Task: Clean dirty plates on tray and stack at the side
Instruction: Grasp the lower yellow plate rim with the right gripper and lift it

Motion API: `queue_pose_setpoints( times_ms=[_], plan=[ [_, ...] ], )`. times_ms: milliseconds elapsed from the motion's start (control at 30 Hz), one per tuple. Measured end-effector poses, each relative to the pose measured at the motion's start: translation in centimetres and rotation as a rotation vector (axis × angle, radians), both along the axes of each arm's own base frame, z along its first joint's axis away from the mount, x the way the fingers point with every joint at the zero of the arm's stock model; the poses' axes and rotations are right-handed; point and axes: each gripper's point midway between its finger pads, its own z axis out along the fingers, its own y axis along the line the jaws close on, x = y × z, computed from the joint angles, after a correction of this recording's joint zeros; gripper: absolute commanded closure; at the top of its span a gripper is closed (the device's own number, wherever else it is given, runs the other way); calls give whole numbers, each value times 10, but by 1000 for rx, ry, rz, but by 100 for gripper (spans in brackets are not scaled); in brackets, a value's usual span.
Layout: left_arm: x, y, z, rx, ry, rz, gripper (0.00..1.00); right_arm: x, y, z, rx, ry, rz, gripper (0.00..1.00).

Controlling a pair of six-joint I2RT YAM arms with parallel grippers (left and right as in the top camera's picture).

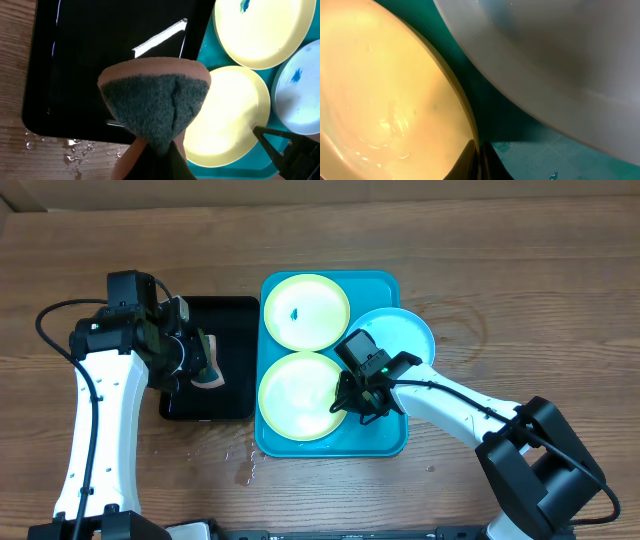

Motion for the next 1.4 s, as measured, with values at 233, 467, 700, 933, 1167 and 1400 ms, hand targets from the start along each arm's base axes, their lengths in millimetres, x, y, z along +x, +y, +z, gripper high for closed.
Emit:
queue_pose_setpoints(
  times_ms=[233,467,700,933,1167,1400],
  plan=[
    [0,0,0,2,-1,-6,96,-8,-2,-1,-3,38,7,96],
    [4,1,1,5,-16,-6,96,-14,-5,12,-36,90,8,96],
    [3,3,0,16,-13,-3,96,-8,-2,41,-54,100,11,96],
    [3,5,0,29,-10,1,96,2,-5,72,-102,69,21,96],
    [1,5,-1,29,-3,1,96,25,9,104,-52,-33,31,96],
    [-1,6,-2,38,5,3,96,58,34,120,52,-184,25,96]
  ],
)
